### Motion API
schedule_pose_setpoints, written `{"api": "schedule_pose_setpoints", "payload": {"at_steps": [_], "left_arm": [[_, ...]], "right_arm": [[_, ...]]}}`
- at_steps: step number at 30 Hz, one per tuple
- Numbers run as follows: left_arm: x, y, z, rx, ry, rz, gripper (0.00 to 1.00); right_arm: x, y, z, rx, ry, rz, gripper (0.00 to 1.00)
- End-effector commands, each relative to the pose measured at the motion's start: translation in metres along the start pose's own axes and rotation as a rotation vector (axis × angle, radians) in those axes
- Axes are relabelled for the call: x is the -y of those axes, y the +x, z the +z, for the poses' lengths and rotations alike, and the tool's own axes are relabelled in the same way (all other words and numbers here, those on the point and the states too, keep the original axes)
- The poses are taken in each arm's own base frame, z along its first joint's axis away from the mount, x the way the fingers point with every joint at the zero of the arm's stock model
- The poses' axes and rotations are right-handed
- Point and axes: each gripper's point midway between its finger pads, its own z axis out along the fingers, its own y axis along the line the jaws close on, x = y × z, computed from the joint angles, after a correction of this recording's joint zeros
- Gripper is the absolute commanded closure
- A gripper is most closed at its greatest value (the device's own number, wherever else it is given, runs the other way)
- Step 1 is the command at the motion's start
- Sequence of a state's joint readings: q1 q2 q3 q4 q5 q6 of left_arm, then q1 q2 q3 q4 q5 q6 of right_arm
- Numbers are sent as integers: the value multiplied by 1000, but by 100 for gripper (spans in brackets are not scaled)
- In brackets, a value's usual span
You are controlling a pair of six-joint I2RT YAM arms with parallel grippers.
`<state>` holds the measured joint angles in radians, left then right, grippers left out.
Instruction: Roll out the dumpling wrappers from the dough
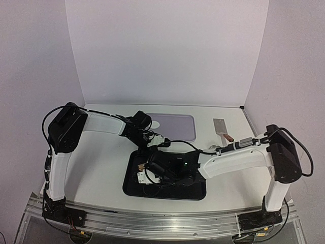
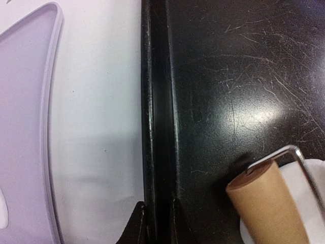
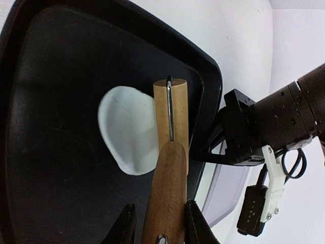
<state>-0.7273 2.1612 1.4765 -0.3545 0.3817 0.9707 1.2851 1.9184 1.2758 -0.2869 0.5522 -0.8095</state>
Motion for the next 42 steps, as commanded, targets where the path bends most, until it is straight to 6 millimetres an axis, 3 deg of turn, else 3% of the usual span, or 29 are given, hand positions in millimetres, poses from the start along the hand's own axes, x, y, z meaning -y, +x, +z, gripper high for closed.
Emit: {"api": "schedule_pose_setpoints", "payload": {"at_steps": [1, 5, 11, 14, 17, 22, 25, 31, 34, 37, 42], "left_arm": [[16, 25, 8, -96, 15, 55, 100], [18, 27, 9, -100, 18, 53, 100], [17, 27, 7, -104, 13, 57, 100], [17, 27, 5, -106, 10, 62, 100], [17, 26, 5, -104, 10, 61, 100], [18, 26, 6, -99, 10, 60, 100], [19, 27, 6, -99, 13, 57, 100], [20, 27, 6, -100, 16, 56, 100], [19, 26, 5, -101, 15, 57, 100], [18, 25, 4, -97, 14, 52, 100], [16, 23, 6, -86, 14, 36, 100]], "right_arm": [[-188, 97, -34, -273, -640, -132, 100], [-190, 104, -31, -293, -644, -166, 100], [-162, 97, 14, -279, -657, -160, 100], [-158, 103, 24, -285, -665, -164, 100], [-157, 100, 17, -279, -665, -114, 100], [-184, 95, -19, -277, -678, -104, 100], [-192, 101, -24, -300, -685, -102, 100], [-153, 105, 20, -307, -655, -94, 100], [-147, 104, 33, -303, -657, -102, 100], [-155, 103, 24, -308, -660, -81, 100], [-190, 96, -18, -315, -645, -113, 100]]}}
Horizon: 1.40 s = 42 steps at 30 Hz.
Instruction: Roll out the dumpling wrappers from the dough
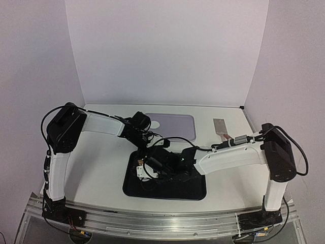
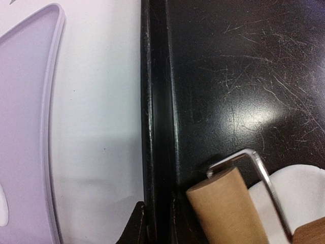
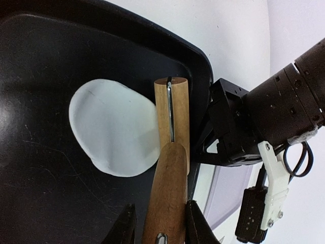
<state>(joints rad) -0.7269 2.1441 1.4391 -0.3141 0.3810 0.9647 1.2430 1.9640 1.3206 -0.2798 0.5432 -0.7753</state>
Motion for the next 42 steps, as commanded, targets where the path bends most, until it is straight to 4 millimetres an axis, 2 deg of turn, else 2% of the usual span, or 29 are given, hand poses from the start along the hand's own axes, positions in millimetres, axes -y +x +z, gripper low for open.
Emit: {"api": "schedule_pose_setpoints", "payload": {"at_steps": [1, 5, 9, 11, 14, 17, 20, 25, 28, 38, 40, 42], "left_arm": [[14, 22, 7, -94, 28, 32, 100], [12, 19, 8, -88, 23, 32, 100], [10, 19, 8, -92, 17, 37, 100], [10, 20, 8, -95, 19, 39, 100], [13, 19, 10, -100, 23, 45, 100], [18, 14, 12, -94, 32, 48, 100], [18, 9, 11, -78, 36, 33, 100], [17, 7, 9, -74, 33, 32, 100], [19, 10, 8, -81, 31, 37, 100], [20, 12, 8, -86, 28, 33, 100], [20, 12, 8, -85, 28, 35, 100], [20, 13, 9, -87, 27, 37, 100]], "right_arm": [[-203, 104, -41, -324, -631, -175, 100], [-222, 107, -54, -356, -634, -150, 100], [-221, 109, -46, -370, -615, -213, 100], [-213, 104, -36, -360, -605, -246, 100], [-186, 85, -22, -319, -557, -240, 100], [-166, 69, -19, -282, -515, -242, 100], [-171, 66, -28, -273, -527, -215, 100], [-224, 83, -63, -319, -618, -203, 100], [-243, 93, -74, -354, -643, -194, 100], [-236, 109, -93, -396, -621, -202, 100], [-227, 110, -96, -401, -582, -191, 100], [-208, 102, -100, -368, -520, -173, 100]]}}
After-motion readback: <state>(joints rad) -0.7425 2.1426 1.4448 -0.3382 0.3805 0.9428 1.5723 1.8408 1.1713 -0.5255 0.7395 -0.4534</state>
